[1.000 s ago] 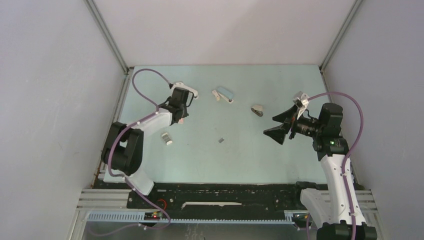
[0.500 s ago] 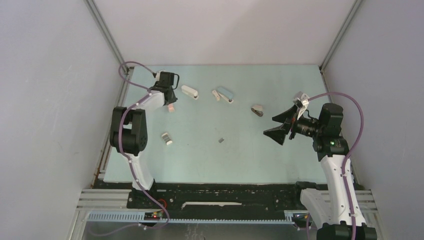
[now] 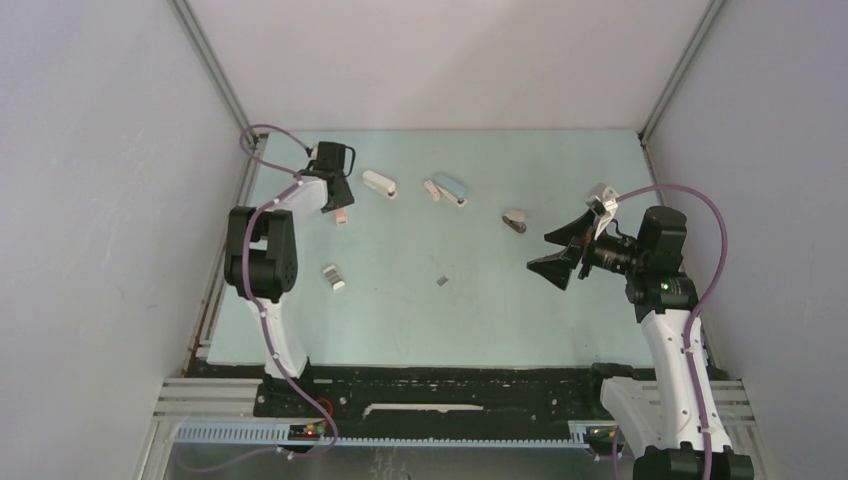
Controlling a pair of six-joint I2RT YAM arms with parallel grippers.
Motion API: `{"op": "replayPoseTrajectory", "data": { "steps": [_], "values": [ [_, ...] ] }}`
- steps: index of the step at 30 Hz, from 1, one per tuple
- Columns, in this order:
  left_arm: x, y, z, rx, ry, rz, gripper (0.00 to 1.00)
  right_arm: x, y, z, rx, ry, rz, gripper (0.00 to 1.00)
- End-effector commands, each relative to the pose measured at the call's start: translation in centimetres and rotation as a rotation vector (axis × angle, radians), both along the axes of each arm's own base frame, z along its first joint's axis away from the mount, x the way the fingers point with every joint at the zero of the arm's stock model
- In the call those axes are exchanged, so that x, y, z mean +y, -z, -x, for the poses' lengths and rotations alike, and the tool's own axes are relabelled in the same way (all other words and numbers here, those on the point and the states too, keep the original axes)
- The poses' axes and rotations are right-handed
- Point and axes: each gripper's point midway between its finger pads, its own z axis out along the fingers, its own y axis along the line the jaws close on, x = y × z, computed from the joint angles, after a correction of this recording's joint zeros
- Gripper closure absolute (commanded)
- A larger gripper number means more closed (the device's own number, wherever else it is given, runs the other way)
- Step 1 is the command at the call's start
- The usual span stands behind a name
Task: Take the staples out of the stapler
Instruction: Place the stapler at the center of the board.
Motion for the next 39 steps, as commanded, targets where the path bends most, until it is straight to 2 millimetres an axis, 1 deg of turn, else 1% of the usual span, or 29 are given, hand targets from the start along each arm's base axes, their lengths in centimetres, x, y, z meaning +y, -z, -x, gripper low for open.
{"op": "replayPoseTrajectory", "data": {
  "steps": [1,6,8,10,13,14,17,18,22,24,26,28,30,31,33,35,36,38,39],
  "values": [
    [-0.3,-2.1,-0.9,-0.038,0.004,0.027,0.53,-0.1,-0.3,0.1,-0.023,0.001,0.000,0.00],
    [-1.2,-5.0,-0.3,-0.114,0.032,0.082,0.38,-0.2,-0.5,0.1,-0.027,0.005,-0.002,0.00],
    [-1.2,-6.5,0.1,-0.158,0.035,0.095,0.35,-0.3,-0.5,0.1,-0.030,0.006,-0.002,0.00],
    [-1.4,-8.2,0.7,-0.209,0.049,0.113,0.30,-0.3,-0.5,0.1,-0.030,0.007,-0.002,0.00],
    [-2.0,-11.4,1.9,-0.316,0.085,0.150,0.16,-0.4,-0.6,0.1,-0.037,0.010,0.001,0.00],
    [-2.1,-12.1,2.6,-0.343,0.097,0.160,0.14,-0.4,-0.6,0.1,-0.041,0.012,0.002,0.00],
    [-2.7,-15.5,4.3,-0.437,0.136,0.195,0.09,-0.4,-0.7,0.2,-0.043,0.009,0.001,0.00],
    [-2.9,-17.1,5.0,-0.479,0.152,0.209,0.08,-0.4,-0.7,0.2,-0.046,0.008,0.002,0.00],
    [-4.3,-22.0,7.6,-0.593,0.243,0.273,0.05,-0.4,-0.6,0.2,-0.055,0.002,0.008,0.00],
    [-4.9,-24.3,9.2,-0.633,0.295,0.291,0.01,-0.4,-0.6,0.3,-0.066,-0.001,0.015,0.00],
    [-5.3,-26.6,11.1,-0.677,0.347,0.291,0.00,-0.6,-0.4,0.1,-0.079,0.004,0.029,0.00],
    [-5.6,-28.4,13.2,-0.722,0.402,0.287,0.00,-0.7,-0.4,-0.1,-0.098,0.016,0.048,0.00],
    [-5.8,-29.4,15.5,-0.759,0.451,0.278,0.00,-0.7,-0.2,-0.4,-0.113,0.024,0.067,0.00],
    [-5.8,-29.4,16.5,-0.771,0.472,0.268,0.00,-0.6,-0.2,-0.4,-0.124,0.020,0.081,0.00],
    [-5.7,-29.1,18.6,-0.793,0.501,0.247,0.00,-0.2,0.0,-0.5,-0.150,-0.005,0.109,0.00],
    [-5.9,-27.9,20.2,-0.811,0.551,0.222,0.00,0.3,0.0,-0.8,-0.158,-0.015,0.145,0.00],
    [-6.0,-27.5,20.8,-0.830,0.572,0.212,0.00,0.9,-0.1,-0.8,-0.157,-0.036,0.170,0.00],
    [-6.4,-27.0,21.7,-0.869,0.606,0.217,0.00,1.4,-0.1,-1.5,-0.147,-0.039,0.233,0.00],
    [-6.6,-26.7,22.0,-0.879,0.624,0.221,0.00,2.0,-0.2,-1.6,-0.139,-0.059,0.260,0.00]
  ]
}}
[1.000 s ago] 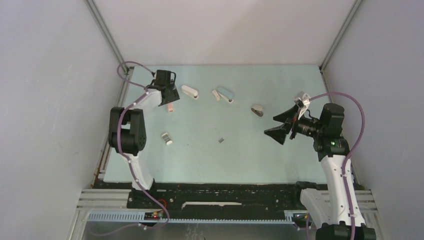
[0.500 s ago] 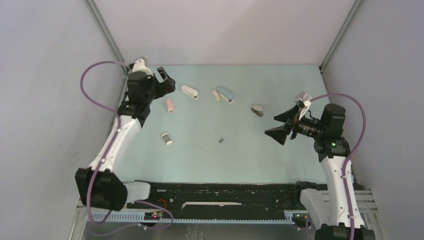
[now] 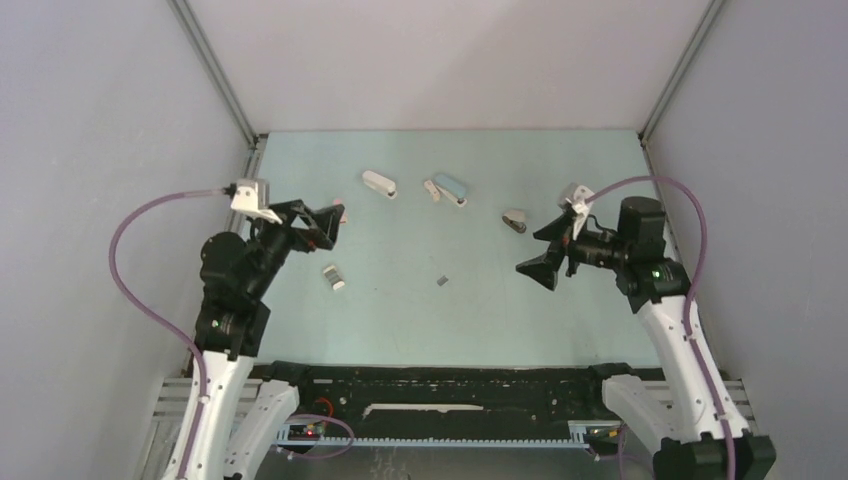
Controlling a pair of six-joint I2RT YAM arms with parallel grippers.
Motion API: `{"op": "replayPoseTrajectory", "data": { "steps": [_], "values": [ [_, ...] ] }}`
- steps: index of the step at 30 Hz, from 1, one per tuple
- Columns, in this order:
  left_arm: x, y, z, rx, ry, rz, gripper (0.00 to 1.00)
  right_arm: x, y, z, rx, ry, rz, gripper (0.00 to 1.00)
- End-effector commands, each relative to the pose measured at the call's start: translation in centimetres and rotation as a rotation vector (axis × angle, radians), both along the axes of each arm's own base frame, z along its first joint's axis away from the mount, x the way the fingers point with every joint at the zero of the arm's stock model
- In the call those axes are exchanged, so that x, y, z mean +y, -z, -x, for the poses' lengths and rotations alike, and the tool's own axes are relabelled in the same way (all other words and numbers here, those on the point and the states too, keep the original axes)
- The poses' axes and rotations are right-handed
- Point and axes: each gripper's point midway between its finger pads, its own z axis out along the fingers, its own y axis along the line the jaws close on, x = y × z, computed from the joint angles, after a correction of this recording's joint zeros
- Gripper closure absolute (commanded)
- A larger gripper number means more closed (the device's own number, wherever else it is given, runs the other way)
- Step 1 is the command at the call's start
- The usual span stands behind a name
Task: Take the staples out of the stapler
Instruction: Pick up the stapler from the center of the board.
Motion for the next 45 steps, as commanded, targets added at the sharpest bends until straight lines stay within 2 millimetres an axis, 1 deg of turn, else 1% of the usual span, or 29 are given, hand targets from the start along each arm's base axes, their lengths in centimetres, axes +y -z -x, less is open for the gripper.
{"op": "replayPoseTrajectory", "data": {
  "steps": [1,5,7,10,14,18,21,25,31,35,38,42,45],
  "values": [
    [-1.2,2.9,0.9,-0.014,0.095,-0.062,0.00,0.7,-1.2,-1.9,-0.055,0.003,0.157,0.00],
    [-1.9,3.2,1.0,0.009,0.129,-0.047,0.00,1.9,-1.8,-3.3,-0.019,-0.014,0.254,0.00],
    [-2.2,3.3,1.1,0.017,0.151,-0.042,0.00,2.2,-1.9,-4.4,-0.003,0.000,0.289,0.00],
    [-2.2,3.5,1.2,0.027,0.148,-0.048,0.00,2.5,-1.9,-6.2,0.028,0.035,0.313,0.00],
    [-2.3,3.5,1.3,0.028,0.154,-0.042,0.00,2.4,-0.4,-8.6,0.089,0.106,0.330,0.00],
    [-2.4,3.4,1.4,0.029,0.163,-0.036,0.00,2.5,1.1,-10.1,0.154,0.156,0.329,0.00],
    [-2.4,3.4,1.4,0.027,0.162,-0.035,0.00,2.6,2.2,-10.7,0.196,0.166,0.331,0.00],
    [-2.6,3.5,1.4,0.032,0.174,-0.029,0.00,2.3,3.5,-11.2,0.234,0.194,0.353,0.00],
    [-2.7,3.6,1.3,0.038,0.181,-0.026,0.00,2.4,4.3,-11.6,0.263,0.212,0.352,0.00],
    [-2.8,3.7,1.3,0.041,0.183,-0.023,0.00,1.9,5.3,-12.3,0.281,0.272,0.359,0.00],
    [-2.8,3.6,1.4,0.040,0.185,-0.021,0.00,1.9,5.9,-12.5,0.298,0.289,0.354,0.00],
    [-2.9,3.6,1.4,0.041,0.189,-0.021,0.00,0.9,6.9,-13.8,0.315,0.385,0.374,0.00],
    [-2.9,3.6,1.4,0.040,0.191,-0.021,0.00,1.0,7.8,-13.9,0.340,0.391,0.379,0.01]
  ]
}}
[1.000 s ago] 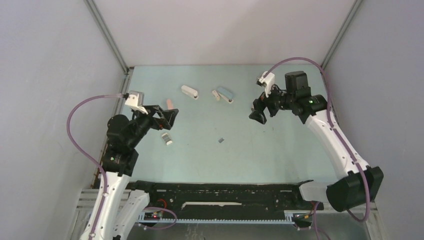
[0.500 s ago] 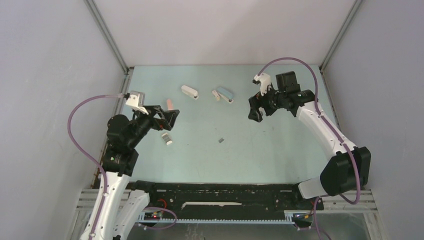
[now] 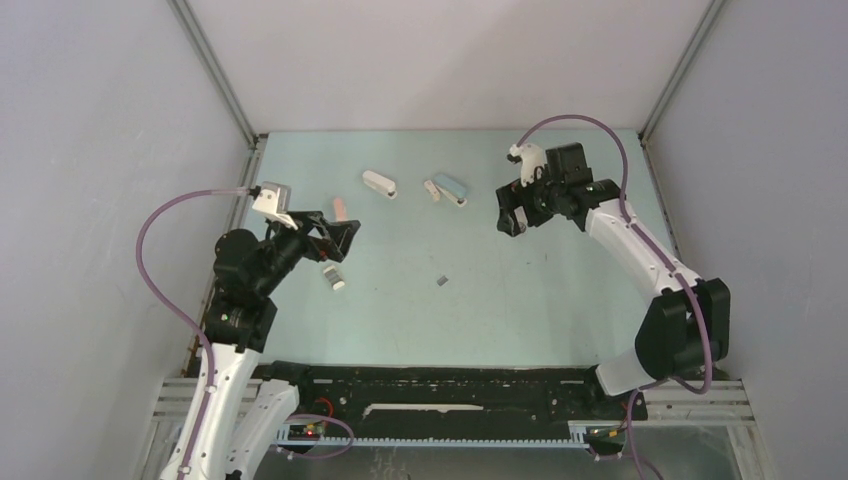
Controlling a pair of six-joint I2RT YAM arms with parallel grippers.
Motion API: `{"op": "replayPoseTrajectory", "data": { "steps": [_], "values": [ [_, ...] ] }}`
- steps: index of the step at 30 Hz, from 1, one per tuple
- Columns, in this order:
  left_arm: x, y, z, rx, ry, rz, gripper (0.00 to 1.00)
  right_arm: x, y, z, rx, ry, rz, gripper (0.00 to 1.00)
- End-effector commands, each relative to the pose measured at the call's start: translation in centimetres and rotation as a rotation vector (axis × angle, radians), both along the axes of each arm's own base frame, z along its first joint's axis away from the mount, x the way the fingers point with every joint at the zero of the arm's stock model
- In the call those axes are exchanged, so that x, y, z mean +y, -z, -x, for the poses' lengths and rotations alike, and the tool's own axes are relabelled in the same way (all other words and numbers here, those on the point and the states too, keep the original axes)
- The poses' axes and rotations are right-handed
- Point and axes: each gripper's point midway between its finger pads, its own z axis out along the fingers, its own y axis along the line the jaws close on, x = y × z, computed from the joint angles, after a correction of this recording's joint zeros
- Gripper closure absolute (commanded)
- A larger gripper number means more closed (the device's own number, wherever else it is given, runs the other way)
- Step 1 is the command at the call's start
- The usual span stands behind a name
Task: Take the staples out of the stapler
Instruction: Pick up the stapler from the center of the board.
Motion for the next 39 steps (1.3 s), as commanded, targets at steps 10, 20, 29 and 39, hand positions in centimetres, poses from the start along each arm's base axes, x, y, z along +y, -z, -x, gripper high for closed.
{"op": "replayPoseTrajectory", "data": {
  "steps": [10,20,29,39],
  "values": [
    [-0.4,-0.5,0.0,-0.018,0.020,0.009,0.00,0.2,2.5,-4.8,0.016,0.083,0.093,0.12],
    [-0.5,-0.7,0.2,-0.027,0.028,0.013,0.00,-1.9,5.7,-10.1,0.203,0.032,0.198,0.28],
    [-0.6,-0.8,0.2,-0.027,0.037,0.020,0.00,-3.3,8.6,-10.5,0.277,0.050,0.263,0.28],
    [-0.6,-0.7,0.2,-0.026,0.038,0.020,0.00,-3.3,10.7,-10.0,0.332,0.033,0.280,0.32]
  ]
}}
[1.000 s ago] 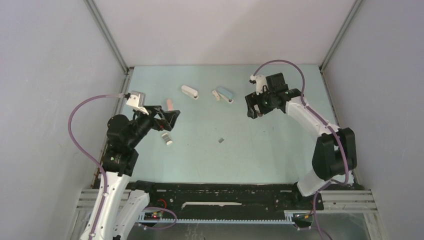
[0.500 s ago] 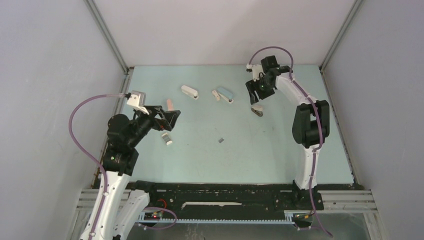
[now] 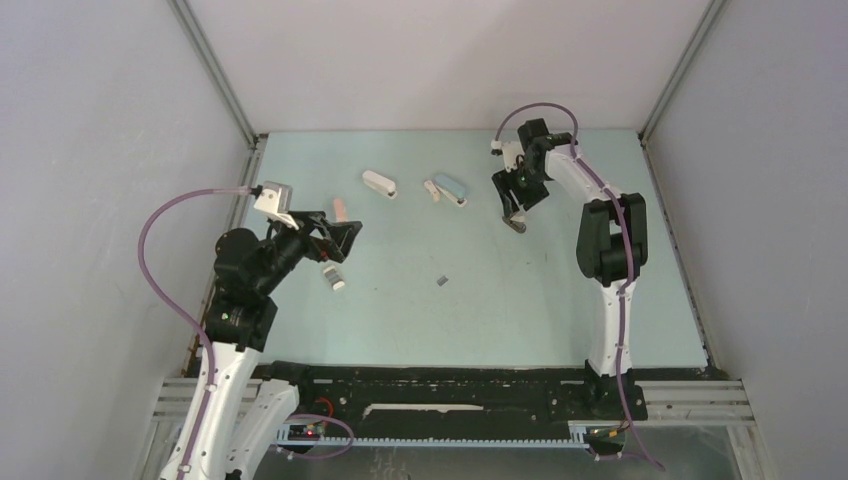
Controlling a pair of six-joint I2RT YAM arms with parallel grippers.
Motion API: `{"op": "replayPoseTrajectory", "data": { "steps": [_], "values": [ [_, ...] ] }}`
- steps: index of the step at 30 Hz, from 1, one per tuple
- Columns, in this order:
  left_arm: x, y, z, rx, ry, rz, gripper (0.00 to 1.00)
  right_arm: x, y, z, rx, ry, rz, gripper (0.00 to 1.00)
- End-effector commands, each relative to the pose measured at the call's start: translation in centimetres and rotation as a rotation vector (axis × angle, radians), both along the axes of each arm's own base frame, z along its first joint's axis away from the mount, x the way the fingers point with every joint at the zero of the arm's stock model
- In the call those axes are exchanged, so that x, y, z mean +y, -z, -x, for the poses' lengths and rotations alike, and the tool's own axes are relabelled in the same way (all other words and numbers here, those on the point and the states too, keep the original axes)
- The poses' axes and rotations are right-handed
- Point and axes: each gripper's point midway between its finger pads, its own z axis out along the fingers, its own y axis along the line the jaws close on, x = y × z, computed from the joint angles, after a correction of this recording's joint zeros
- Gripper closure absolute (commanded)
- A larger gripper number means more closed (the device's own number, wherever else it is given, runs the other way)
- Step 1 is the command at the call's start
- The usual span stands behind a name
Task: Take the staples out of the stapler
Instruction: Pick up the stapler from the center of the board.
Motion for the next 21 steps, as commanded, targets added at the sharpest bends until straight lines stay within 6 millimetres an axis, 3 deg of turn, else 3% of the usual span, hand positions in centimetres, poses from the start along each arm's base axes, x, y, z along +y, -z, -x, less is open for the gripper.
{"op": "replayPoseTrajectory", "data": {
  "steps": [1,21],
  "values": [
    [-0.2,-0.8,0.1,-0.032,0.014,0.012,0.00,-0.2,-0.1,-0.1,0.002,-0.021,0.019,0.33],
    [-0.3,-0.8,0.2,-0.032,0.015,0.015,0.00,-0.5,0.9,0.0,0.023,-0.022,0.038,0.48]
  ]
}}
